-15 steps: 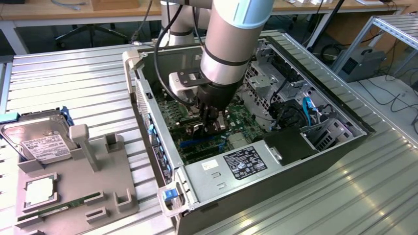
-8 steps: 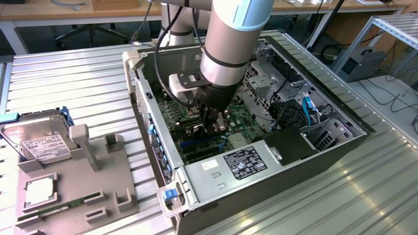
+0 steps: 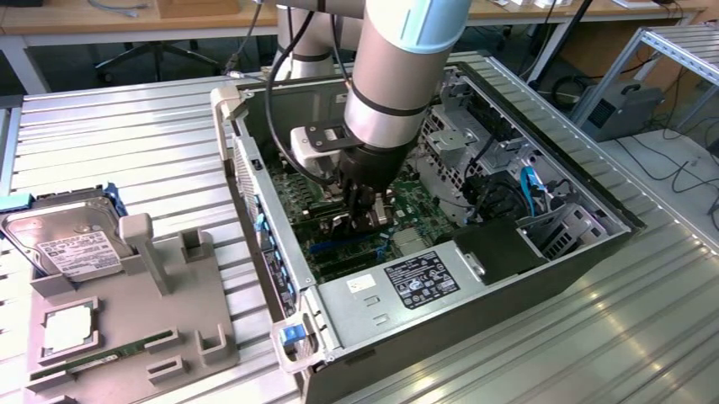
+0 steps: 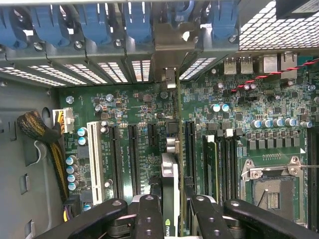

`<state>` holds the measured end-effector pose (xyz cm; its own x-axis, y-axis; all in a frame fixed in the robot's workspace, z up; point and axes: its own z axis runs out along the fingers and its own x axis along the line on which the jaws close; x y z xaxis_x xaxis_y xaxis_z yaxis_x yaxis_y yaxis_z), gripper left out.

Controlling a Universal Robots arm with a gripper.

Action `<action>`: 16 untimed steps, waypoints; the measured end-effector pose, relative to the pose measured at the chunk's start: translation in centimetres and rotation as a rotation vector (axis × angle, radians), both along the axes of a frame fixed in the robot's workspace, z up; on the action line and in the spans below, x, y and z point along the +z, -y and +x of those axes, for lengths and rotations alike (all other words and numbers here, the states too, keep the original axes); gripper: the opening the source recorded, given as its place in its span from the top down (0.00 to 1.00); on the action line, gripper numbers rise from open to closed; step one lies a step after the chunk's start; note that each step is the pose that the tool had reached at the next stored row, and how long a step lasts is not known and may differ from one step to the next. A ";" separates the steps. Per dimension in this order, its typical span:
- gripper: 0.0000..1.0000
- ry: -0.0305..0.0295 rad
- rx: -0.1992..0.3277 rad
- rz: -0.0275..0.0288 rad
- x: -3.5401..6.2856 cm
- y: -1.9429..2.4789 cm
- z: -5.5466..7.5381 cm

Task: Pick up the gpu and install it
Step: 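Insert the gpu into the slot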

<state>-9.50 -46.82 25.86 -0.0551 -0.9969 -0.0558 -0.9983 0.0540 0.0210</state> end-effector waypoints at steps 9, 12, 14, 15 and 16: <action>0.73 0.0000 0.030 0.0000 0.20 0.00 0.0; 0.73 0.0000 0.032 0.0000 0.17 0.00 0.0; 0.73 0.0001 0.032 0.0015 0.11 -0.10 0.0; 0.73 0.0000 0.032 0.0015 0.09 -0.12 0.0; 0.73 -0.0001 0.032 0.0014 0.06 -0.13 0.0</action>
